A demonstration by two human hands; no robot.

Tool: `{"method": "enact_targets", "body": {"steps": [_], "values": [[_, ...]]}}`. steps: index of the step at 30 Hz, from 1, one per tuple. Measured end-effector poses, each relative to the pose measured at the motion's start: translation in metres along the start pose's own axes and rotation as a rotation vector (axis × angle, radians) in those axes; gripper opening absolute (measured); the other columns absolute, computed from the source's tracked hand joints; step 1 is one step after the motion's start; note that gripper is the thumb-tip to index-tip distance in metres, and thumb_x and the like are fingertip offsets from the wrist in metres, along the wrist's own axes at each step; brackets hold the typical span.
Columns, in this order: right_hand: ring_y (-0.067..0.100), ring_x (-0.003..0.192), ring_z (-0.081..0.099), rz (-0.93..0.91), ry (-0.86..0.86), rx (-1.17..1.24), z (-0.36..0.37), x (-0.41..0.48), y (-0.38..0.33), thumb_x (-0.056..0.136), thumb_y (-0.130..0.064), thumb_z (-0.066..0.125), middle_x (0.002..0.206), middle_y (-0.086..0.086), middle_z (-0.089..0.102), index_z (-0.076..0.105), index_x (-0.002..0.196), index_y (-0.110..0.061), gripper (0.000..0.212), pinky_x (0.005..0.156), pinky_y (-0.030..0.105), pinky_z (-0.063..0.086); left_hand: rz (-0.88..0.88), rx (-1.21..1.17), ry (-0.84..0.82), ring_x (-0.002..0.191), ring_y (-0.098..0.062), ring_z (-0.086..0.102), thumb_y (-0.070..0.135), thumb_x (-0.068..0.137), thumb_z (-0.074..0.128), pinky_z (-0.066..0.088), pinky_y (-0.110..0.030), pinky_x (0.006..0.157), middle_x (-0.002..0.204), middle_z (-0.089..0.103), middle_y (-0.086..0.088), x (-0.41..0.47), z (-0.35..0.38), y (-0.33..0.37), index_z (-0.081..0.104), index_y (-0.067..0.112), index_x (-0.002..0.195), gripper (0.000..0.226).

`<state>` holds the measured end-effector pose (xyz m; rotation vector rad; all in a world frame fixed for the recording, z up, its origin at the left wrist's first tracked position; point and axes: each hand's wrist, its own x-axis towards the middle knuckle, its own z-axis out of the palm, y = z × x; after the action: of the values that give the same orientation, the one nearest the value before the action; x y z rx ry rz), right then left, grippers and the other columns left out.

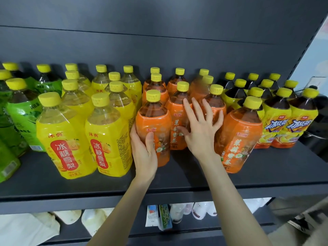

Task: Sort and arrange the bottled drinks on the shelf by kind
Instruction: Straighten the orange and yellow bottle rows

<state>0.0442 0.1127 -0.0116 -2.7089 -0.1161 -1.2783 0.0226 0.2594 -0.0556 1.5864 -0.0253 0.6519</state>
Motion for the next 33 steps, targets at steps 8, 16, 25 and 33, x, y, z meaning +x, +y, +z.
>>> {"method": "enact_targets", "body": {"steps": [8,16,25,33], "values": [[0.039,0.146,0.008,-0.085,-0.073,-0.076,0.002,0.005,0.003,0.066,-0.039,0.085,0.158,0.011,0.025,0.017,0.152,-0.028,0.11,0.107,0.061,-0.013,0.023,0.03,-0.046,0.138,-0.018,0.034,0.068,0.082,0.044,0.036,-0.047,0.111,0.15,0.032,-0.006,-0.003,0.001,-0.004,0.017,0.017,0.149,0.088],[0.031,0.146,0.01,-0.017,-0.062,-0.105,0.009,0.006,0.012,0.07,-0.029,0.083,0.155,0.009,0.033,0.023,0.151,-0.027,0.101,0.108,0.056,-0.022,0.003,0.044,-0.047,0.138,-0.017,0.032,0.064,0.081,0.048,0.036,-0.048,0.11,0.15,0.03,-0.003,0.004,0.011,-0.008,0.014,0.023,0.149,0.086],[0.032,0.145,0.012,0.026,-0.05,-0.145,0.014,0.008,0.014,0.071,-0.023,0.082,0.152,0.008,0.038,0.027,0.15,-0.025,0.097,0.108,0.063,-0.01,-0.056,-0.035,-0.125,0.135,-0.016,0.037,0.053,0.084,0.05,0.04,-0.042,0.108,0.149,0.033,-0.002,0.026,0.02,-0.01,0.014,0.024,0.15,0.081],[0.035,0.147,0.014,0.067,-0.056,-0.171,0.015,0.009,0.007,0.074,-0.02,0.08,0.154,0.006,0.034,0.027,0.151,-0.026,0.094,0.107,0.066,-0.005,-0.06,-0.001,-0.102,0.137,-0.02,0.035,0.051,0.084,0.048,0.036,-0.038,0.111,0.15,0.032,-0.007,0.033,0.024,-0.01,0.013,0.019,0.151,0.082]]}}
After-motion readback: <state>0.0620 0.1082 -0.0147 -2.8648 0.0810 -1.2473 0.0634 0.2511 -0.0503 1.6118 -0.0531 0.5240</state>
